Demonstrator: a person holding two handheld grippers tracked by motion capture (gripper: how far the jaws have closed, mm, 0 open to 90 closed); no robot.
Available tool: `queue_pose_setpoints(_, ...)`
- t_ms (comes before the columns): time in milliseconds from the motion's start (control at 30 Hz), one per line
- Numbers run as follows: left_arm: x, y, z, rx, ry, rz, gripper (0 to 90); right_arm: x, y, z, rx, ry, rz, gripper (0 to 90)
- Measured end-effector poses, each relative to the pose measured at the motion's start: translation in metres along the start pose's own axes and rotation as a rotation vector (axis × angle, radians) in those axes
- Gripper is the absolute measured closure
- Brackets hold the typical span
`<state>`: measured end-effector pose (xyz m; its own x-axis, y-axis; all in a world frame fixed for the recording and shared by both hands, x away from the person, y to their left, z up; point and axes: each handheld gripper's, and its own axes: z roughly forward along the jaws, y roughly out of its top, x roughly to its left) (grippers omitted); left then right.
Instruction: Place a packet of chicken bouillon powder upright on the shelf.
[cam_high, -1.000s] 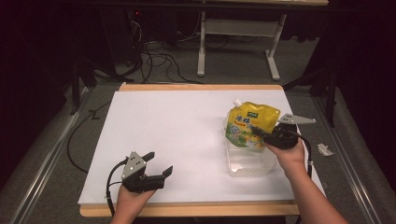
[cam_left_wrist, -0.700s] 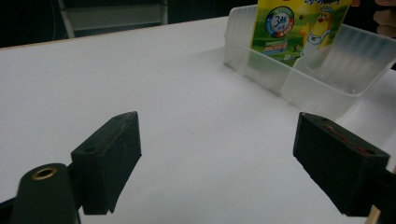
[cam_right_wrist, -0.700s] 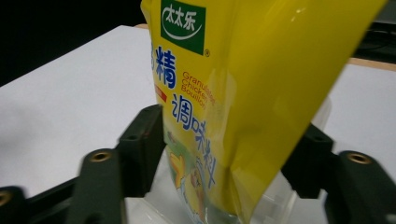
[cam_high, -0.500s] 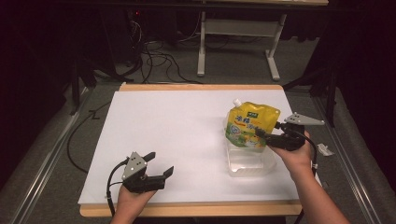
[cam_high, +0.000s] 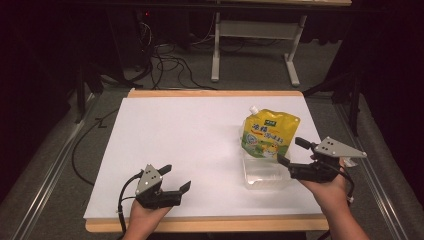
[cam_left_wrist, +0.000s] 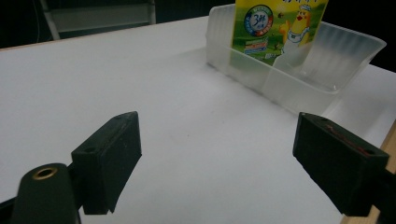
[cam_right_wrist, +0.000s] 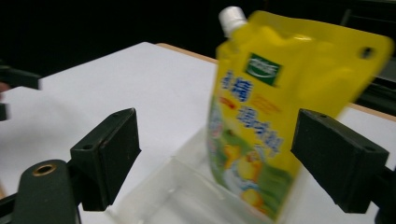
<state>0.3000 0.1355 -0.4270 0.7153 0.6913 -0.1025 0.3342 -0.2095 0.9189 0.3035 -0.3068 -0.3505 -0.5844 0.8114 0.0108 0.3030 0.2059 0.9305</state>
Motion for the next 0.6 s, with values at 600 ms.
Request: queue_pose_setpoints(600,-0.006,-0.003,0.01,0.04,-0.036,0.029,16.1,0.068,-0.031,0.057,0.013,0.208,0.031,16.6)
